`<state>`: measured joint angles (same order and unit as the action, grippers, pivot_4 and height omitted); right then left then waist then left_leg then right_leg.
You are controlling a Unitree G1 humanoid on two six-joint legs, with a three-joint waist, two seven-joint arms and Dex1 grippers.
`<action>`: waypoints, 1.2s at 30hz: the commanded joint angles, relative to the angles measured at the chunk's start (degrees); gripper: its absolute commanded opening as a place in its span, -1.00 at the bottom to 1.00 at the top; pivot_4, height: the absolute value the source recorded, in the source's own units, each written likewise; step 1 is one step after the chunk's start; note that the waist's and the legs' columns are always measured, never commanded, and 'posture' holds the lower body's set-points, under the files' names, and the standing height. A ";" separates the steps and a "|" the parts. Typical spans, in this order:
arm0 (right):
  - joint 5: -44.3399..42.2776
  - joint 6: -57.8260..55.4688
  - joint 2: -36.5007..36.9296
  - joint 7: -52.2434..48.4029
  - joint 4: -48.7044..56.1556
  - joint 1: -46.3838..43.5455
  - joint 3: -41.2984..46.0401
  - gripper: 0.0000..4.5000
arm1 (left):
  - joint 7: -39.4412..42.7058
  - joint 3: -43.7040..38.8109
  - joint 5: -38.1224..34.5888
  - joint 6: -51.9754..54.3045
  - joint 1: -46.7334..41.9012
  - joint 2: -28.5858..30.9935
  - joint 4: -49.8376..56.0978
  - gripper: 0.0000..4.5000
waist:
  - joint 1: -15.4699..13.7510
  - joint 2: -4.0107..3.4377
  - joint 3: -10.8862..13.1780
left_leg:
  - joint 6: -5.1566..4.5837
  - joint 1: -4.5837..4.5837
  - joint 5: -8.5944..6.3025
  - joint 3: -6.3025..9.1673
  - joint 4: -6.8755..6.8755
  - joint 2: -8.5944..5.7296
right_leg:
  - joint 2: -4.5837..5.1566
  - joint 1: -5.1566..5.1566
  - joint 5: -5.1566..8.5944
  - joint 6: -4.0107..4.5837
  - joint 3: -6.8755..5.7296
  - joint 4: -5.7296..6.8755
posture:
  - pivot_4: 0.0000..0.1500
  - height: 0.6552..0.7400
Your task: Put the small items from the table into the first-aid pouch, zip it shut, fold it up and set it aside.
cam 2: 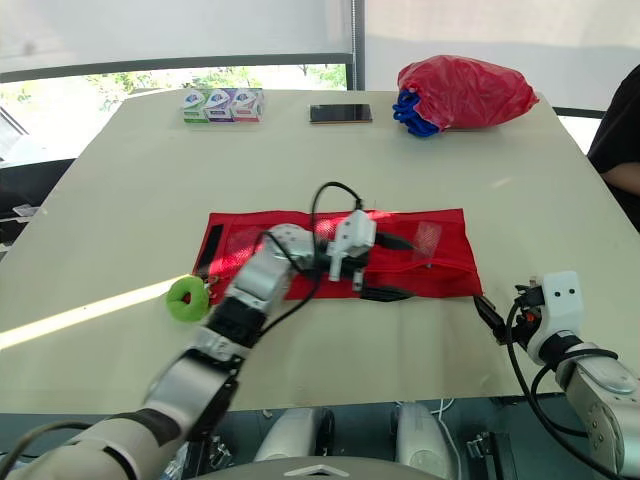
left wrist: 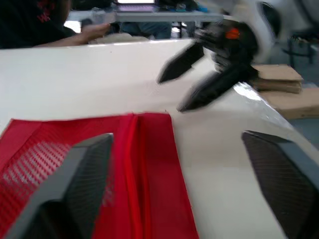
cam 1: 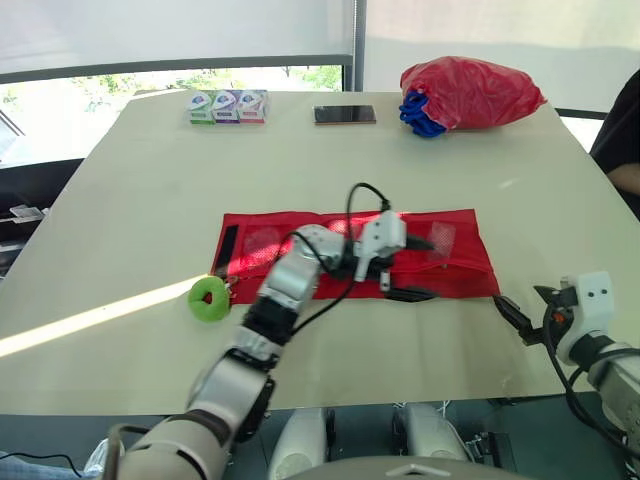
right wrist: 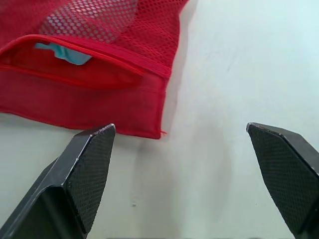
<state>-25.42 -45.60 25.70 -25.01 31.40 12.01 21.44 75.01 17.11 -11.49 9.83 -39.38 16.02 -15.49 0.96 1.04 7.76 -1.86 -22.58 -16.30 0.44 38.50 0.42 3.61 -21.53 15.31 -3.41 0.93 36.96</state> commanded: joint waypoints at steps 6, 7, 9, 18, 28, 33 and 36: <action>-1.57 1.49 0.56 -2.47 -4.89 -5.06 -4.69 1.00 | 13.21 -7.59 -11.99 10.53 2.26 17.17 12.61 0.98 | -0.46 -0.02 0.00 | 0.00 -0.05 0.00 0.05 0.01 -0.01 | 0.08 0.02 0.00 0.00 0.01 -0.08 | 1.00 1.00; -1.30 1.82 0.79 -2.76 -5.54 -5.45 -5.47 1.00 | 14.16 -7.89 -12.66 11.54 2.76 19.21 13.78 0.98 | -0.32 -0.02 0.00 | 0.00 -0.07 0.00 0.06 0.01 -0.01 | 0.07 0.01 0.00 0.00 0.00 -0.10 | 1.00 1.00; -0.36 2.34 1.20 -2.76 -6.97 -6.44 -6.91 0.78 | 13.79 -9.77 -14.63 13.53 3.01 21.92 15.44 1.00 | -0.30 -0.04 0.02 | 0.00 -0.06 0.00 0.06 0.00 -0.01 | 0.07 0.01 0.00 0.00 0.01 -0.09 | 1.00 1.00; -0.35 3.74 2.20 -3.36 -7.38 -7.15 -7.34 -0.77 | 10.62 -14.69 -18.26 15.49 6.29 26.18 20.50 1.00 | -0.19 -0.03 0.02 | 0.00 -0.05 0.00 0.05 -0.01 -0.02 | 0.04 0.00 0.00 -0.01 0.02 -0.06 | 1.00 1.00; -0.90 1.62 11.97 -5.03 -9.26 1.88 7.96 -0.99 | 9.06 -16.97 -21.62 17.00 9.36 28.76 26.71 1.00 | -1.59 -0.04 0.03 | -0.02 -0.08 -0.01 0.02 0.01 -0.02 | 0.09 0.02 0.00 -0.01 0.08 -0.12 | 1.00 1.00; 4.84 3.49 17.61 -3.16 -17.18 4.16 11.55 -0.99 | 8.37 -17.35 -22.36 17.13 10.80 29.53 28.13 1.00 | -1.72 -0.02 0.03 | -0.02 -0.07 -0.01 0.00 0.00 -0.05 | 0.05 0.03 0.01 -0.01 0.09 -0.12 | 1.00 1.00; 6.92 1.92 19.24 -0.79 -20.77 3.10 13.05 -0.99 | 8.11 -17.52 -22.37 16.93 11.64 30.08 28.35 1.00 | -1.60 -0.03 0.03 | -0.02 -0.05 -0.01 -0.05 0.00 -0.05 | 0.05 0.03 0.01 -0.01 0.13 -0.12 | 1.00 1.00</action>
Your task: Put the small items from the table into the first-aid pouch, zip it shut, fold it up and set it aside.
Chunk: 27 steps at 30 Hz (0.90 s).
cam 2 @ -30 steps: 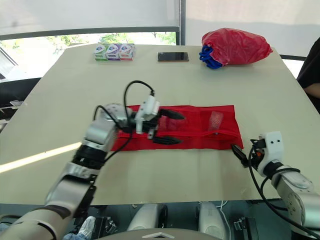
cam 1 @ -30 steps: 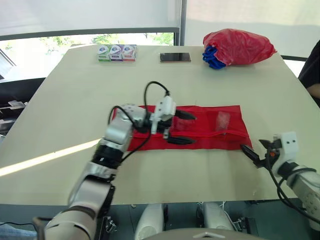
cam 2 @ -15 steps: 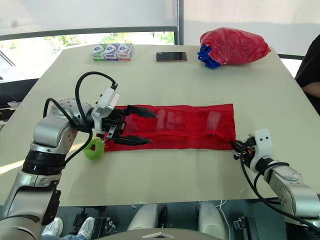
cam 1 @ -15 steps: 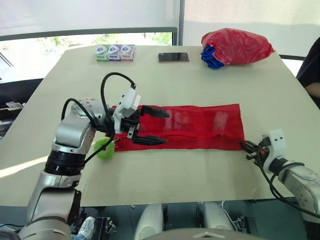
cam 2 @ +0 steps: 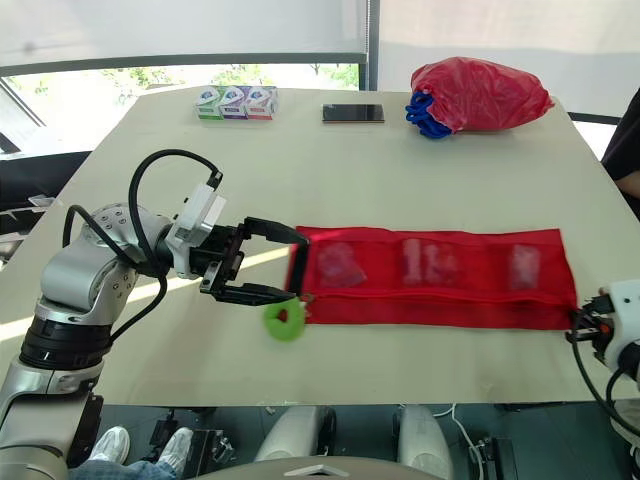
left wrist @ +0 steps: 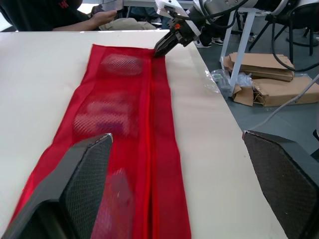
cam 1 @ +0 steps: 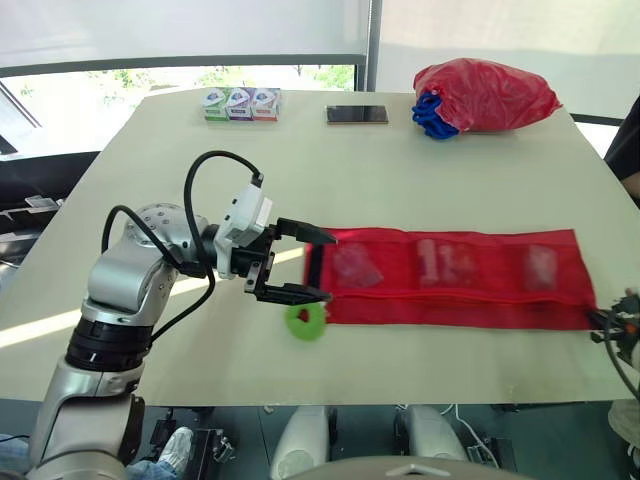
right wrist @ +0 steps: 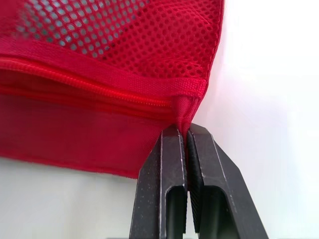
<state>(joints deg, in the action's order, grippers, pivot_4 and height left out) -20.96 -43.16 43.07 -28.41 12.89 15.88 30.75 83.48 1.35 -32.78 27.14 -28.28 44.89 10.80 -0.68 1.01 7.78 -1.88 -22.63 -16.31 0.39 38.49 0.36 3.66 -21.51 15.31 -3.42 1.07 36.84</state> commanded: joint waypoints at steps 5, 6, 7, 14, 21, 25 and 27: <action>4.17 0.18 1.98 3.71 -2.39 -1.75 3.65 -0.99 | -0.76 -1.95 -0.92 -0.86 1.40 1.64 1.80 1.00 | -0.05 0.00 0.00 | 0.00 0.00 0.00 0.01 0.00 0.01 | -0.01 0.00 0.00 0.00 -0.01 0.00 | 1.00 1.00; 4.23 0.38 1.84 3.65 -1.98 -1.80 3.63 -0.99 | -0.83 -2.00 -0.99 -0.86 1.55 1.65 1.83 1.00 | -0.05 0.00 0.00 | 0.00 0.00 0.00 0.00 0.00 0.01 | -0.01 0.00 0.00 0.00 0.00 -0.01 | 1.00 1.00; 3.95 0.38 1.78 3.07 -1.19 -1.47 3.66 -0.99 | -0.87 -2.05 -1.06 -0.92 1.79 1.67 1.91 1.00 | -0.02 0.00 0.00 | 0.00 0.00 0.00 0.00 0.00 0.01 | -0.01 0.00 0.00 0.00 0.01 -0.01 | 1.00 1.00; 1.71 3.98 1.68 -2.72 4.75 3.60 8.72 0.26 | -2.46 -2.73 0.03 -1.01 4.07 2.31 0.43 1.00 | 0.01 -0.05 0.01 | 0.00 0.00 0.00 0.00 -0.02 0.04 | -0.02 0.00 0.00 0.00 0.01 0.00 | 1.00 1.00; 0.33 17.10 -1.52 -9.85 13.90 10.79 14.18 0.95 | -6.54 -1.45 1.77 1.68 8.21 2.36 -3.70 1.00 | 0.27 -0.05 0.00 | 0.00 0.03 0.00 0.00 -0.05 0.07 | -0.02 0.01 0.01 -0.01 0.01 -0.02 | 1.00 1.00; -8.95 16.73 -5.95 -13.40 22.47 11.62 12.96 0.95 | -11.56 0.44 2.02 8.30 5.71 -0.92 -8.70 1.00 | 0.34 -0.02 0.01 | 0.00 0.05 0.00 0.05 -0.05 0.22 | -0.08 0.02 0.00 -0.01 -0.03 0.00 | 1.00 1.00; -12.10 16.51 -7.02 -14.61 25.68 11.94 11.56 0.95 | -13.38 2.03 2.84 12.18 3.81 -2.26 -12.12 1.00 | 0.14 -0.01 0.00 | 0.00 0.05 0.00 0.05 -0.04 0.21 | -0.06 0.02 0.00 -0.01 -0.03 0.01 | 1.00 1.00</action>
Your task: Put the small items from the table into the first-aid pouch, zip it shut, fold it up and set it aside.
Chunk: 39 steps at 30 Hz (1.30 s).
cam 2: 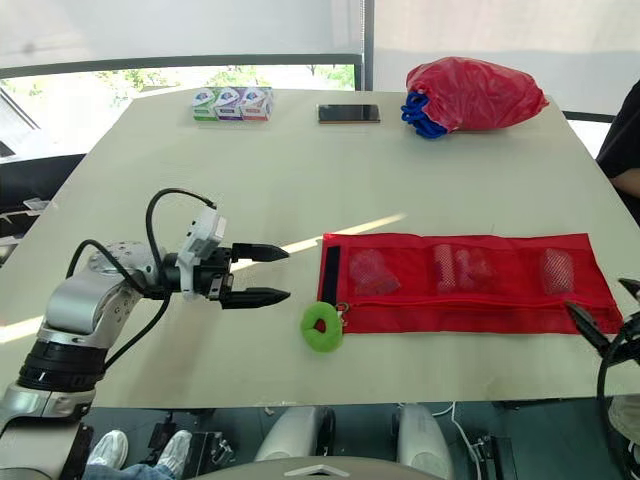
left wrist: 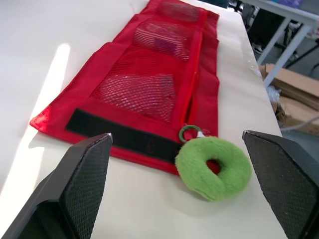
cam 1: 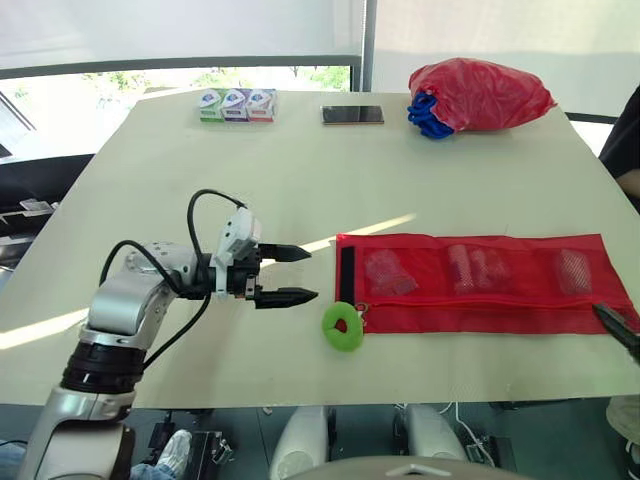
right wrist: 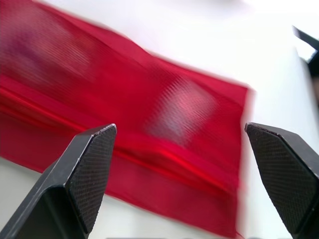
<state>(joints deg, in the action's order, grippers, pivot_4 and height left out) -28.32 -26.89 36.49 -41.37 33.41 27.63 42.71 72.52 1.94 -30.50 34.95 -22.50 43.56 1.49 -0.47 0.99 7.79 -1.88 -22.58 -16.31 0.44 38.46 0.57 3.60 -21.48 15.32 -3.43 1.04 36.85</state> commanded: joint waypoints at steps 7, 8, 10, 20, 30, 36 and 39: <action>-13.00 -2.31 0.65 -1.83 15.63 0.15 -5.55 0.95 | -4.67 1.98 -2.88 18.04 -7.65 -4.86 -9.41 1.00 | -0.18 0.09 0.01 | 0.00 -0.04 0.00 0.05 0.02 -0.05 | 0.01 -0.01 0.00 0.00 -0.03 0.00 | 1.00 1.00; -14.53 -2.19 0.83 -2.13 17.07 0.06 -6.24 0.95 | -4.62 2.60 -2.50 18.70 -7.95 -5.01 -9.97 1.00 | -0.15 0.09 0.01 | 0.00 -0.03 0.00 0.04 0.02 -0.06 | 0.01 -0.01 0.00 0.00 -0.03 0.00 | 1.00 1.00; -16.45 -1.34 1.43 -3.40 19.21 0.37 -7.16 0.95 | -4.60 3.78 -1.61 19.49 -8.55 -5.42 -11.08 1.00 | -0.12 0.08 0.00 | 0.01 -0.02 0.00 0.05 0.02 -0.05 | 0.01 -0.01 0.00 0.00 -0.03 0.01 | 1.00 1.00; -21.57 1.08 3.22 -3.73 20.72 -2.37 -9.08 0.95 | -10.76 4.76 0.45 22.17 -11.00 -12.77 -16.98 1.00 | -0.36 0.22 -0.11 | 0.00 -0.03 0.00 0.06 0.06 -0.13 | 0.07 0.00 0.00 0.00 -0.03 0.02 | 1.00 1.00; -20.92 1.69 3.31 -0.86 22.09 -3.16 -12.43 0.95 | -17.39 1.26 -3.31 30.26 -9.63 -19.43 -15.23 1.00 | -0.45 0.18 -0.32 | 0.01 -0.02 0.00 0.13 0.10 -0.15 | 0.11 0.06 0.00 0.00 -0.07 0.03 | 1.00 1.00; -20.65 2.29 3.55 -0.28 21.77 -3.58 -12.74 0.95 | -17.66 -1.79 -8.30 37.69 -10.90 -21.19 -14.67 1.00 | -0.44 0.20 -0.33 | 0.01 -0.02 0.00 0.12 0.10 -0.16 | 0.11 0.05 0.00 0.00 -0.07 0.02 | 1.00 1.00; -20.29 2.48 3.55 -0.17 21.44 -3.91 -13.14 0.95 | -19.78 -5.26 -9.76 39.98 -12.28 -22.46 -16.60 1.00 | -0.38 0.21 -0.32 | 0.01 -0.03 0.00 0.13 0.10 -0.17 | 0.11 0.05 0.00 0.00 -0.08 0.02 | 1.00 1.00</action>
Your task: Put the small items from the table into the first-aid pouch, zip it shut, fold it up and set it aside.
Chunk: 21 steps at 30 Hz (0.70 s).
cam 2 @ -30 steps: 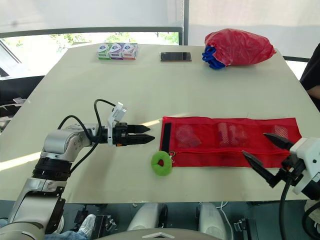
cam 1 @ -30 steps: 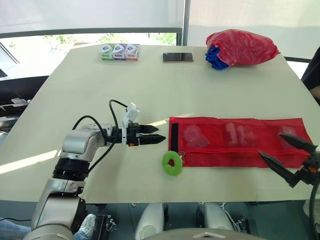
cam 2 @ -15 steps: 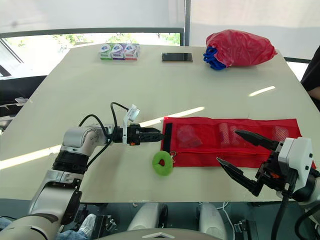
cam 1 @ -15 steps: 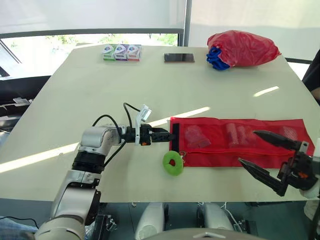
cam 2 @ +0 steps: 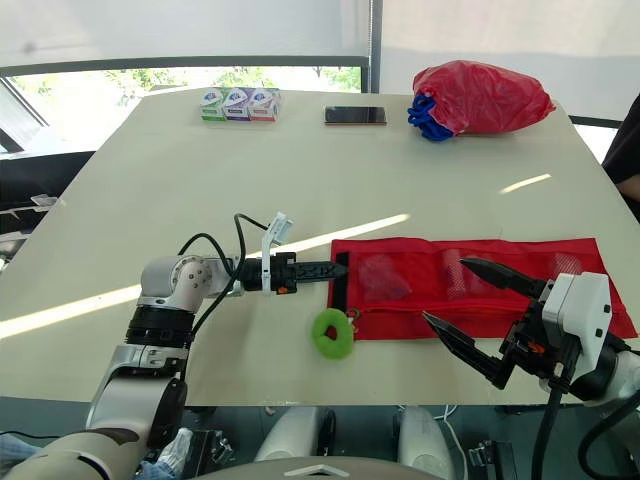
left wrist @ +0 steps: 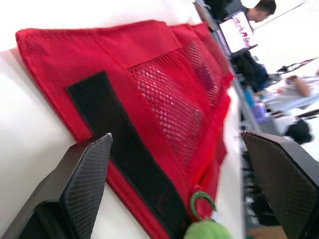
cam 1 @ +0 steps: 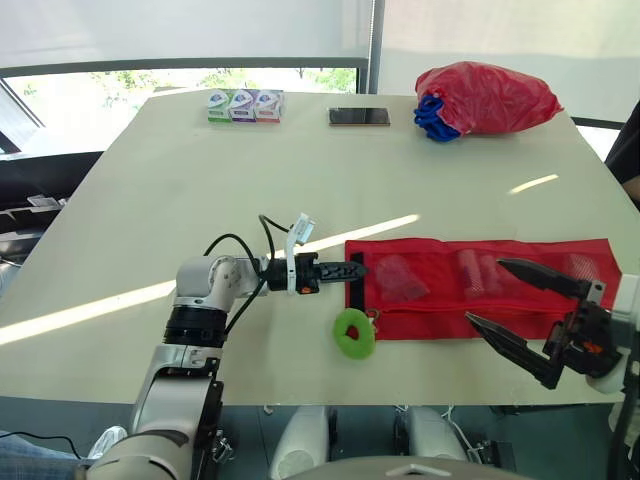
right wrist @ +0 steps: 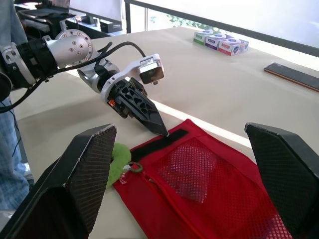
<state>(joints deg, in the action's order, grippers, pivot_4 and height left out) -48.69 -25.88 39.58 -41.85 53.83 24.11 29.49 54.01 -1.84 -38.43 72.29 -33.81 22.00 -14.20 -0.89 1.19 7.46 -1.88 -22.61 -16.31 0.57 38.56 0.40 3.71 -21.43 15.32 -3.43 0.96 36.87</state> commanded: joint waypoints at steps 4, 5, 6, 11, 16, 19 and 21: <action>0.60 1.57 0.27 0.63 1.02 -0.87 -0.71 1.00 | -2.14 -4.09 -2.99 3.71 -1.69 -0.79 -2.42 0.49 | 0.19 0.03 0.02 | 0.00 0.00 0.00 -0.01 0.00 -0.03 | -0.02 -0.03 0.00 0.00 0.00 0.01 | 1.00 1.00; 0.68 1.59 0.17 0.73 1.07 -0.96 -0.96 1.00 | -1.86 -4.36 -3.24 3.81 -1.61 -0.37 -2.41 0.24 | 0.22 0.04 0.03 | 0.00 0.00 0.00 -0.01 -0.01 -0.03 | -0.03 -0.03 0.00 0.00 0.00 0.01 | 1.00 1.00; 0.77 1.62 0.10 0.80 1.08 -1.04 -1.16 1.00 | -1.67 -4.60 -3.43 3.89 -1.56 -0.09 -2.45 0.14 | 0.26 0.05 0.04 | 0.01 -0.01 0.00 -0.01 -0.01 -0.03 | -0.04 -0.04 0.00 0.00 0.01 0.02 | 1.00 1.00; 1.57 2.19 0.07 1.02 0.56 -1.37 -2.25 1.00 | -2.00 -5.04 -3.51 3.11 -1.25 0.27 -2.80 -0.84 | 0.22 0.05 0.04 | 0.02 -0.01 0.01 -0.01 -0.01 0.00 | -0.03 -0.05 0.00 0.00 0.01 0.02 | 1.00 1.00; 1.61 2.59 0.10 1.17 0.73 -1.23 -2.45 1.00 | 0.61 -1.57 -0.51 -3.38 1.22 3.24 1.63 -0.98 | 0.19 0.05 0.04 | 0.03 -0.02 0.01 -0.01 -0.01 0.00 | -0.02 -0.05 0.00 0.00 0.02 0.02 | 1.00 1.00; 1.82 2.81 -0.10 1.18 0.74 -0.73 -2.34 1.00 | 2.49 2.12 2.53 -10.50 4.15 6.12 6.21 -0.98 | 0.34 0.04 0.05 | 0.23 -0.01 0.13 -0.04 -0.07 0.04 | -0.02 -0.06 0.00 0.01 0.06 0.01 | 1.00 1.00; 2.15 3.06 -0.25 1.19 0.76 -0.53 -2.78 1.00 | 1.47 2.86 3.58 -12.58 5.32 6.46 7.63 -0.98 | 0.12 0.03 0.05 | 0.23 -0.01 0.13 -0.04 -0.07 0.08 | -0.01 -0.06 0.00 0.02 0.06 0.01 | 1.00 1.00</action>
<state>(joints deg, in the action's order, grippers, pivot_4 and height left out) -46.51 -24.25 39.48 -40.77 53.47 23.68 26.67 55.17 0.54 -35.37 62.15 -28.45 28.16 -9.46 -0.77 1.22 7.51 -1.66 -22.62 -16.19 0.53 38.49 0.48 3.71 -21.50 15.32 -3.40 1.02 36.87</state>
